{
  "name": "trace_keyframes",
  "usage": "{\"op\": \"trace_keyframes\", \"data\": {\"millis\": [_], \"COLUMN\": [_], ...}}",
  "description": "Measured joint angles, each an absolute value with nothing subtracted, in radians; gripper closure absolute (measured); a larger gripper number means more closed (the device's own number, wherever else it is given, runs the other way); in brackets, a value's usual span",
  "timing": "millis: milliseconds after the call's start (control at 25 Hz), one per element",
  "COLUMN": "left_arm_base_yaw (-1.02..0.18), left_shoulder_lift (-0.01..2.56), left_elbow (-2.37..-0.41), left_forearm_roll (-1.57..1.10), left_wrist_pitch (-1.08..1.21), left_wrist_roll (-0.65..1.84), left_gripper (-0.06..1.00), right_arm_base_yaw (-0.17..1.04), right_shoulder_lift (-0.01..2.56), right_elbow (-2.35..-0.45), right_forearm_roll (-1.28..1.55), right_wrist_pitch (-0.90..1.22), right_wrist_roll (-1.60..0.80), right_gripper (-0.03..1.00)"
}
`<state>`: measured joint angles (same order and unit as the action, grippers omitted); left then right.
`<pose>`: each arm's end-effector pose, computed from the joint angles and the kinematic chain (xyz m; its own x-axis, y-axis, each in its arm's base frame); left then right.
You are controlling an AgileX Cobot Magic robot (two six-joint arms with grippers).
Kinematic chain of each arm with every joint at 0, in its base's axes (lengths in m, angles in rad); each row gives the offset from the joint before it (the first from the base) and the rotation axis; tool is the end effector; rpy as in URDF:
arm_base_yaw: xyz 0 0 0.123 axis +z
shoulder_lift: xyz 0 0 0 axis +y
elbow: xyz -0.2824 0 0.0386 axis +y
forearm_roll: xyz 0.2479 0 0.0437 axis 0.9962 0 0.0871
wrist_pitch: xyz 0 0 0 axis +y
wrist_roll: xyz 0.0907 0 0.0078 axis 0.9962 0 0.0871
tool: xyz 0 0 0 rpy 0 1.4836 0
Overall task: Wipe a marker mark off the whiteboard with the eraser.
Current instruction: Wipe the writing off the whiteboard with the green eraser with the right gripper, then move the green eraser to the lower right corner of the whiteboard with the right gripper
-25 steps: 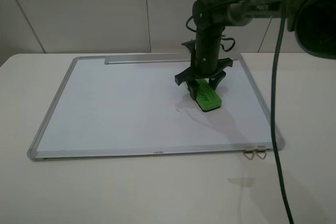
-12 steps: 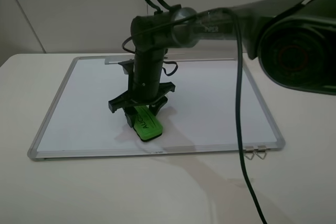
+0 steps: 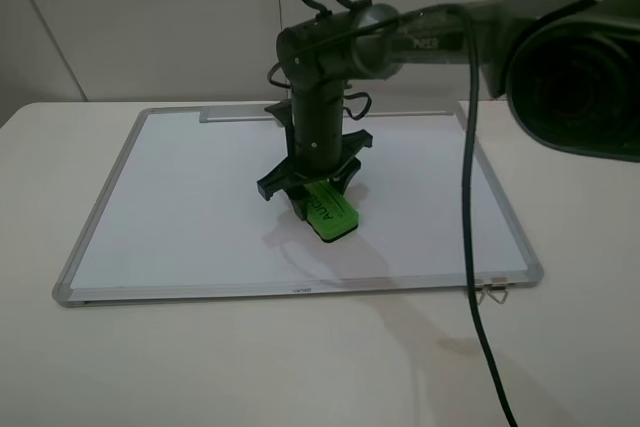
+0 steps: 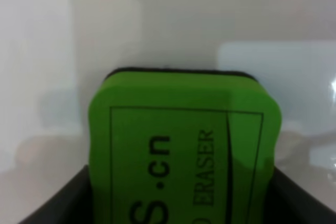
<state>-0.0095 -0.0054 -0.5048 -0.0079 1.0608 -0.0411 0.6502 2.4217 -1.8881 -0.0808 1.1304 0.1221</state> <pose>-0.0062 -0.0006 0.2785 -0.4472 -0.0407 -0.8935 -0.0044 0.9991 -0.0433 0.3804 0.2810 0.1009 -0.8457 -0.5336 -0.0017 -0.5321 0.8435 -0.0731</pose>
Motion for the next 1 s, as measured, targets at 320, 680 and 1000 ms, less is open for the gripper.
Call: {"op": "trace_keyframes", "data": {"millis": [320, 680, 1000], "left_arm_base_yaw": [-0.011, -0.011, -0.011], "left_shoulder_lift": [-0.005, -0.005, -0.005], "left_elbow": [-0.505, -0.505, -0.505], "left_forearm_roll": [-0.008, -0.008, -0.008], "left_wrist_pitch": [1.061, 1.061, 1.061], "left_wrist_roll": [-0.041, -0.041, -0.041], "left_gripper": [0.26, 0.26, 0.26], "right_arm_base_yaw": [0.497, 0.462, 0.295], "right_shoulder_lift": [2.422, 2.326, 2.148], "right_elbow": [-1.888, -1.874, -1.842], "right_forearm_roll": [-0.082, -0.122, -0.076], "right_wrist_pitch": [1.200, 1.215, 1.217], "right_wrist_roll": [0.124, 0.098, 0.107], "right_gripper": [0.37, 0.37, 0.37]}}
